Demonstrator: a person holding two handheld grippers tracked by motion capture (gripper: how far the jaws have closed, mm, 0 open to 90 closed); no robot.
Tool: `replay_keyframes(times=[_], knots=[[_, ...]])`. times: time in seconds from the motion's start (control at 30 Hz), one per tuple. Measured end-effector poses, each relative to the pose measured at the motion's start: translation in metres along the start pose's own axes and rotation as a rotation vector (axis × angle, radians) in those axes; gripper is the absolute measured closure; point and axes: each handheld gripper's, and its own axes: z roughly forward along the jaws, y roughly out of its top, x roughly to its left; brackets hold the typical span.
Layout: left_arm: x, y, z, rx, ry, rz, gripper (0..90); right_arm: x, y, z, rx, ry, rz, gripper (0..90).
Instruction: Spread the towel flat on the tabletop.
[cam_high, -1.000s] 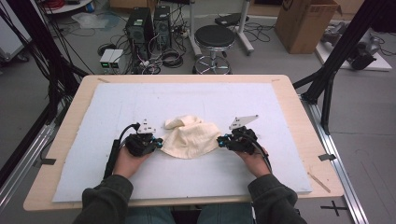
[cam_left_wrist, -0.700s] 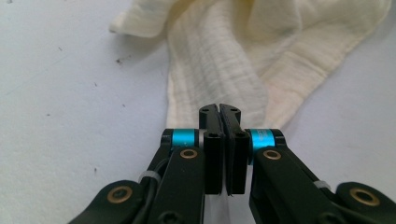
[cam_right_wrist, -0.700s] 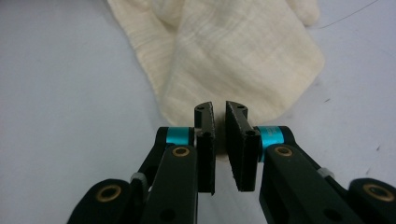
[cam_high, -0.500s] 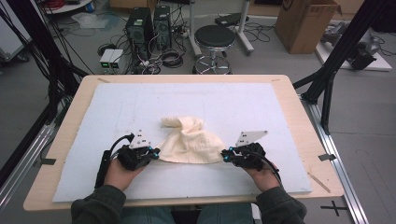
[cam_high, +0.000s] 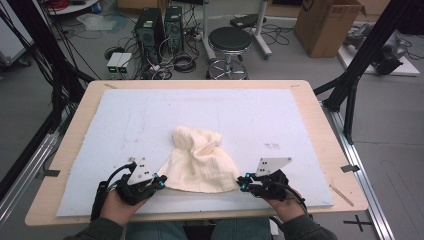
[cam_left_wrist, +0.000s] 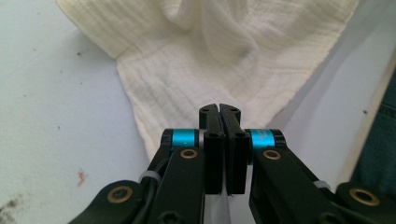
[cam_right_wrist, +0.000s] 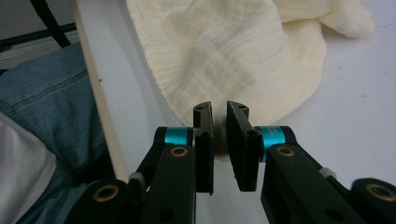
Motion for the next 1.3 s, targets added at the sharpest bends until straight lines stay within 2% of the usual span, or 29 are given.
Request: replay_keyframes(times=[0.23, 0.4, 0.5, 0.57, 0.77, 0.93, 1.1, 1.23, 1.3], knots=[[-0.012, -0.018, -0.011, 0.001, -0.009, -0.008, 87.8, 0.019, -0.004, 0.007, 0.038, 0.040, -0.023, 80.4], [-0.014, -0.021, -0.012, -0.002, -0.024, -0.005, 86.7, 0.023, -0.007, 0.012, 0.070, 0.056, -0.032, 77.1], [-0.012, -0.019, -0.013, -0.024, -0.048, -0.018, 74.6, 0.020, -0.007, 0.013, 0.072, 0.052, -0.026, 69.3], [-0.009, -0.018, -0.013, -0.033, -0.042, -0.028, 66.6, 0.018, -0.006, 0.011, 0.050, 0.046, -0.019, 63.7], [0.010, -0.008, -0.008, -0.075, -0.042, -0.072, 53.3, 0.000, 0.001, 0.004, -0.007, 0.013, 0.015, 58.2], [0.027, 0.011, 0.009, -0.093, -0.046, -0.072, 48.1, -0.021, 0.014, 0.007, -0.038, -0.024, 0.041, 56.5], [0.045, 0.037, 0.030, -0.105, -0.049, -0.064, 46.6, -0.043, 0.029, 0.022, -0.060, -0.041, 0.055, 56.2], [0.062, 0.056, 0.051, -0.084, -0.011, -0.054, 46.9, -0.058, 0.037, 0.041, -0.038, -0.050, 0.072, 56.4], [0.071, 0.062, 0.064, -0.075, -0.007, -0.075, 48.0, -0.065, 0.038, 0.051, -0.027, -0.051, 0.079, 56.9]])
